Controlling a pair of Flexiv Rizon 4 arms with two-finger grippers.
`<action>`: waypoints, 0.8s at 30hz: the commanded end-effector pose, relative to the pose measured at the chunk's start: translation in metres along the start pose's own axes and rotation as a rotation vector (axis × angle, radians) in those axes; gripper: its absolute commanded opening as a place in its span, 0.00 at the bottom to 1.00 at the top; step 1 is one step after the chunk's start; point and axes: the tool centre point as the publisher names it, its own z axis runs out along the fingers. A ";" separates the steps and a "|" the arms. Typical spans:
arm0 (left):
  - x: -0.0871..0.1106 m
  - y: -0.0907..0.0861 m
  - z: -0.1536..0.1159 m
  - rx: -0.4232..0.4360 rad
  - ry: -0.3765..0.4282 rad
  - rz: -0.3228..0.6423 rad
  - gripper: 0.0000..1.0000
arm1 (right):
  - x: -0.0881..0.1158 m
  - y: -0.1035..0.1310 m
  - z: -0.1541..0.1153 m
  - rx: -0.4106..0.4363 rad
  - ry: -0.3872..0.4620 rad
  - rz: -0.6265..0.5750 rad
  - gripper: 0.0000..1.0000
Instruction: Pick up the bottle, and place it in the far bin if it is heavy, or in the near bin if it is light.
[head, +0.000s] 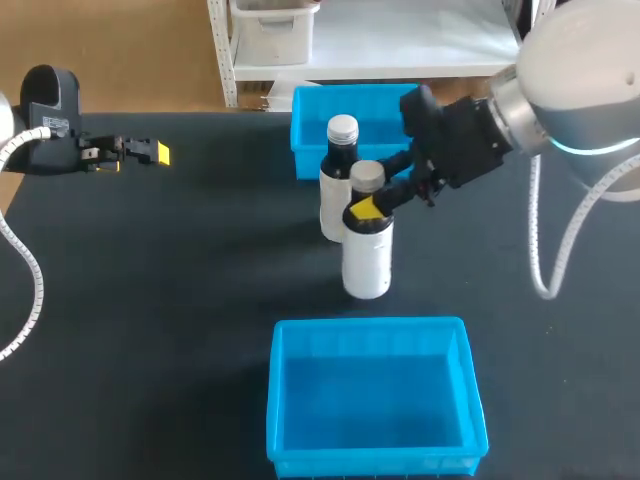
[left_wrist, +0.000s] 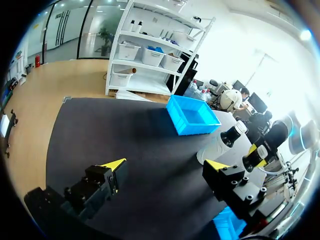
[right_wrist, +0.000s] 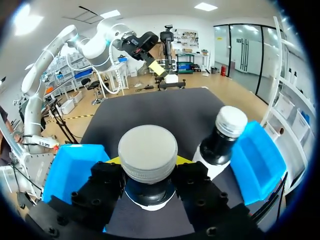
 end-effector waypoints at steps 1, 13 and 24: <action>0.000 0.000 0.000 0.000 0.000 0.000 1.00 | 0.006 0.003 -0.020 0.030 0.006 0.012 0.45; 0.000 0.000 0.000 0.000 0.000 0.000 1.00 | 0.025 -0.015 -0.072 0.132 0.035 0.071 0.44; 0.000 0.000 0.000 0.000 0.000 0.000 1.00 | 0.035 -0.038 -0.134 0.232 0.031 0.120 0.43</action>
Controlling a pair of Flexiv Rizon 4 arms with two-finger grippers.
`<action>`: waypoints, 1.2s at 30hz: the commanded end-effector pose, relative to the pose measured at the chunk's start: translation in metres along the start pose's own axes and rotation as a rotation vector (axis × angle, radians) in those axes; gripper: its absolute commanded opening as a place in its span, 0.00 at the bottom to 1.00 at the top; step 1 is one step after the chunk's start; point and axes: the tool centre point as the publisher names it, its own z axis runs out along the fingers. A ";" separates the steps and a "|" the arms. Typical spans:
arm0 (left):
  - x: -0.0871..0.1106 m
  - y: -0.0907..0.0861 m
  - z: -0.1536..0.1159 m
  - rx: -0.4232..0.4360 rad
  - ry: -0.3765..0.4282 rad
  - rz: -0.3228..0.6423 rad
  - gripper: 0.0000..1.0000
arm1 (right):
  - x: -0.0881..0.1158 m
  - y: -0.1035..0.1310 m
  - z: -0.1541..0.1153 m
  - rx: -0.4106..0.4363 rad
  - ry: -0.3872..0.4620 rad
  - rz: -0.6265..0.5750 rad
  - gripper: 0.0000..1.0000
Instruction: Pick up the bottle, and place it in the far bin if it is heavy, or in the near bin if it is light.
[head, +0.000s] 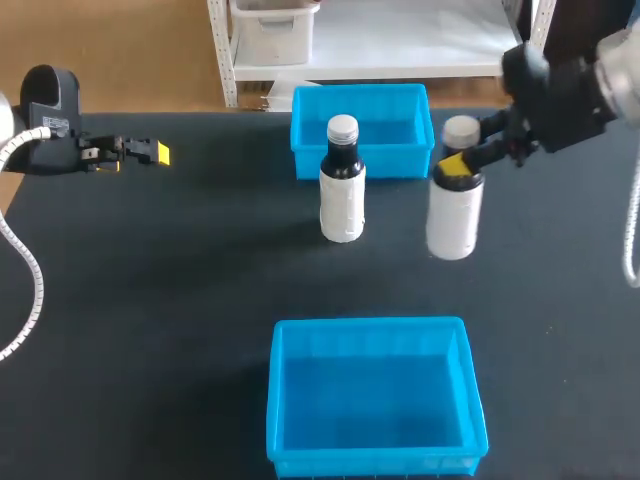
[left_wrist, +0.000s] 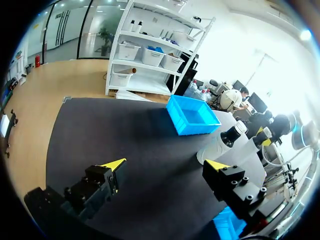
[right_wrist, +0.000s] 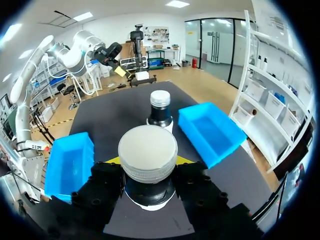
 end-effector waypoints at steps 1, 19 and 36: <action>0.000 0.000 0.000 0.000 0.000 0.000 1.00 | 0.002 0.000 -0.027 0.014 0.004 0.003 0.43; 0.000 0.000 0.000 0.000 0.000 0.000 1.00 | -0.041 0.069 -0.094 -0.058 -0.046 -0.101 0.40; 0.000 0.000 0.000 0.000 0.000 0.000 1.00 | -0.062 0.196 -0.073 -0.301 -0.041 -0.249 0.39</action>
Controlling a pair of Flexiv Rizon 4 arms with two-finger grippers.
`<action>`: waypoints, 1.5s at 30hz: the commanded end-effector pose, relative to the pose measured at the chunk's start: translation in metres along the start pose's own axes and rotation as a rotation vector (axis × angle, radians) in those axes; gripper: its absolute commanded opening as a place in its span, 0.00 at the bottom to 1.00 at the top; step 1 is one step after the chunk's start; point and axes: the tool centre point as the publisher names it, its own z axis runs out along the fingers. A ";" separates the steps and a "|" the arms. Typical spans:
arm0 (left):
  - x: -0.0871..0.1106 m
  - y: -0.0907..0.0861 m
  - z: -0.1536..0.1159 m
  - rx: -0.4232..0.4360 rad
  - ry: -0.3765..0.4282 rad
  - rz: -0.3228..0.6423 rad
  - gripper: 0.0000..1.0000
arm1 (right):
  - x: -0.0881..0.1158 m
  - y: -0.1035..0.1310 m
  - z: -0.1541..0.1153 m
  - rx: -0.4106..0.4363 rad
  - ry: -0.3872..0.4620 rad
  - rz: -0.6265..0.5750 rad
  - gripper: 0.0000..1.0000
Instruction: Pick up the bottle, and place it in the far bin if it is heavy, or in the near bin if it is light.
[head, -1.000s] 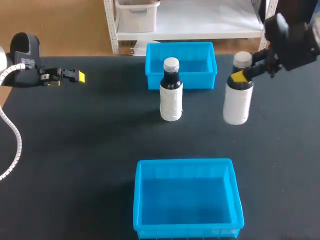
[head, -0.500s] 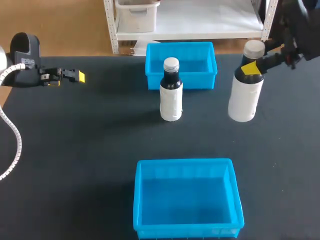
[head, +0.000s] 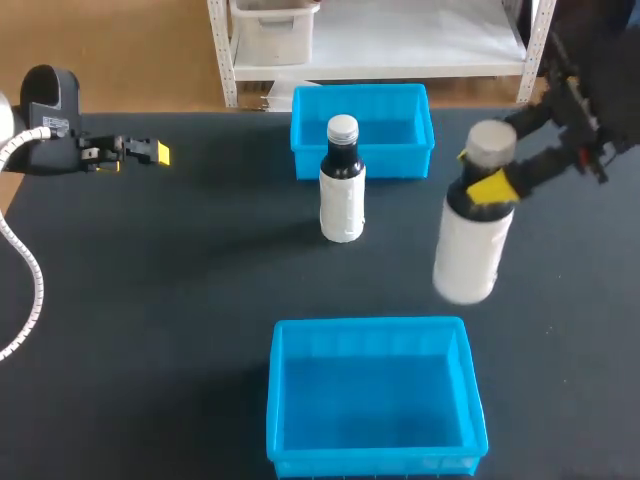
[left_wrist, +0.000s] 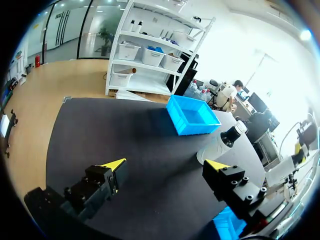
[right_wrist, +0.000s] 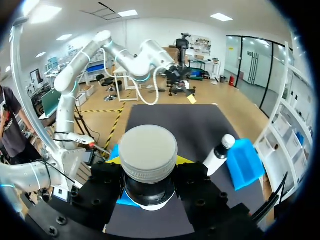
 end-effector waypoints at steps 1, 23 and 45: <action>0.000 0.000 0.000 0.000 0.000 0.000 1.00 | -0.007 0.016 0.017 -0.031 -0.013 -0.017 0.39; 0.000 0.000 0.000 0.000 0.000 0.000 1.00 | -0.009 0.046 0.156 -0.417 -0.071 -0.155 0.37; 0.000 0.000 0.000 0.000 0.000 0.000 1.00 | 0.024 0.038 0.190 -0.463 -0.040 -0.169 0.38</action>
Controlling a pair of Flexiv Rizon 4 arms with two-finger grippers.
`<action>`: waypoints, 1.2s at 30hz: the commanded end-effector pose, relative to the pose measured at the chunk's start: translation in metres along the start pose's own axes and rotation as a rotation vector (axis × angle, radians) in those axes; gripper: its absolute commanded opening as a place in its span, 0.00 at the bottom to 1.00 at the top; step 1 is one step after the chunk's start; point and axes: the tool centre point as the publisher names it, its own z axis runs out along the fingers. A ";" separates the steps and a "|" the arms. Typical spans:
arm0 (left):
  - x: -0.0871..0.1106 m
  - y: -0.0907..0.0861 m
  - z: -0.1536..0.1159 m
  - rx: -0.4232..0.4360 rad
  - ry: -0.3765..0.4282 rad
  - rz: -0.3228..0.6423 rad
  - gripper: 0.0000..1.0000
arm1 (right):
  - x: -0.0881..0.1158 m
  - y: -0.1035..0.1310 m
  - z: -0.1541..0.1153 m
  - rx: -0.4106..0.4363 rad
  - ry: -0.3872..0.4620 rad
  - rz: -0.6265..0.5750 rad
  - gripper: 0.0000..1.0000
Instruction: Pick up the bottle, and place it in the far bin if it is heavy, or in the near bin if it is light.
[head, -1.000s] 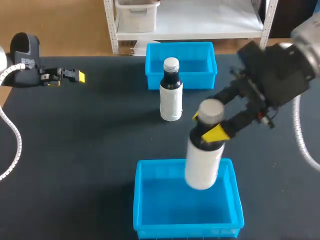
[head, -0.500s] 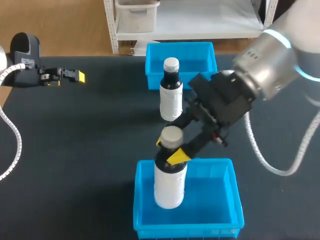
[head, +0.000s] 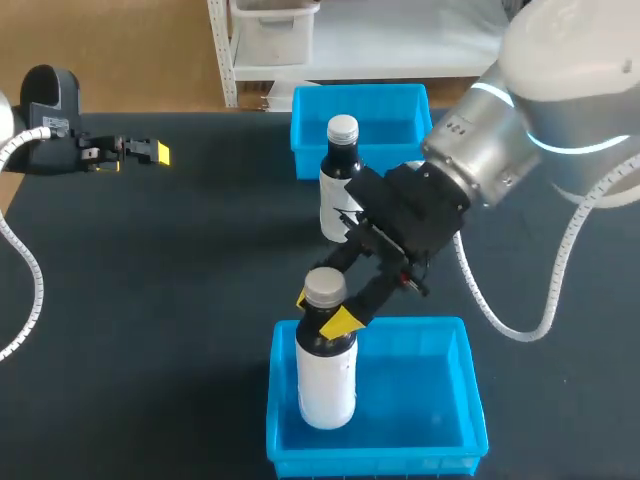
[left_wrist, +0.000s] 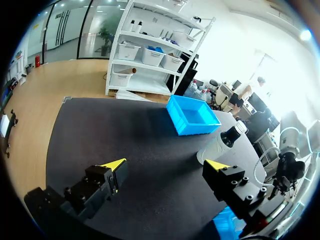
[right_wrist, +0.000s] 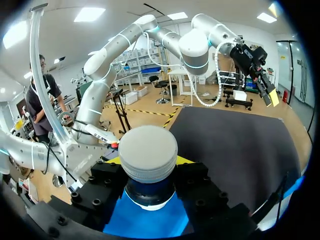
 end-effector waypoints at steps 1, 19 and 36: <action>0.000 0.000 0.000 0.000 0.000 0.000 1.00 | 0.004 -0.002 0.000 0.012 0.020 0.001 0.39; 0.000 0.000 0.000 0.000 0.000 0.000 1.00 | 0.019 -0.006 0.007 0.048 0.085 -0.030 1.00; 0.000 0.000 0.000 0.000 0.000 0.000 1.00 | 0.056 -0.027 -0.066 0.132 0.133 0.102 1.00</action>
